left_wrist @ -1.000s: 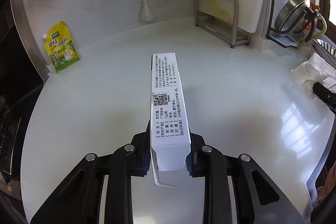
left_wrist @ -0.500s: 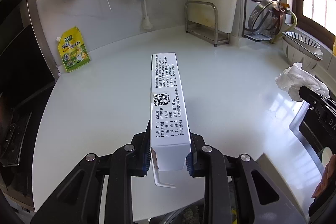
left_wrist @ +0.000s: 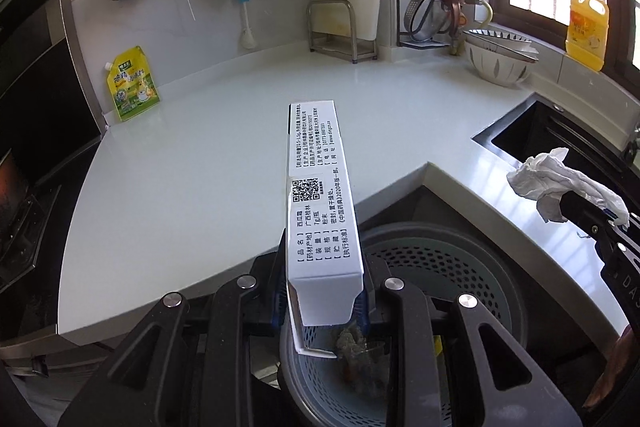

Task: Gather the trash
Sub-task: 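Carry the carton and tissue over the basket with both tools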

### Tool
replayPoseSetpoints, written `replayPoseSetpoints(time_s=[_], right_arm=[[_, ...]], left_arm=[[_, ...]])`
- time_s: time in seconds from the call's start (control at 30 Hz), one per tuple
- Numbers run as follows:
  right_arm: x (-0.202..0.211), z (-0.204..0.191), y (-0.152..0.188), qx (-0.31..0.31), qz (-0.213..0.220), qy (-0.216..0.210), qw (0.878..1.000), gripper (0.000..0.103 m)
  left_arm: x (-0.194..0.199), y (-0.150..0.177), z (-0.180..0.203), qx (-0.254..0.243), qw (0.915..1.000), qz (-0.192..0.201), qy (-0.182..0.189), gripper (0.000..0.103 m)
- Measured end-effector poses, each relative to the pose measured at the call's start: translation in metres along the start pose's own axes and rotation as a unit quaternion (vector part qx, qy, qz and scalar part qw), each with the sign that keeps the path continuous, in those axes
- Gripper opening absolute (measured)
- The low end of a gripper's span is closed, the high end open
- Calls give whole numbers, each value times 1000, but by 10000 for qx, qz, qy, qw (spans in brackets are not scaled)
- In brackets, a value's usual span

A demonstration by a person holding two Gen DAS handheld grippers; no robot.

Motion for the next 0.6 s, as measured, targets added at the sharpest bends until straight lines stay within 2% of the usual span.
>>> replayPoseSetpoints(time_s=[0.27, 0.6], right_arm=[[16, -20, 60, -340, -237, -121, 9991, 10], [6, -29, 94, -223, -610, 38, 9979, 10]], left_arm=[[12, 49, 5, 37, 9997, -203, 150, 26], [-1, 84, 7, 159, 9975, -527, 435, 26]])
Point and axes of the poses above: each gripper's, at about its wrist camera, not at the fingertips, and x roughly against the way its jaws point, z to its right, y to its underside, the point moved 9 cm from there along -x, roughly the way its jaws point, and after that the axes turned 7 degrees about -x, right-handed, at the moved point
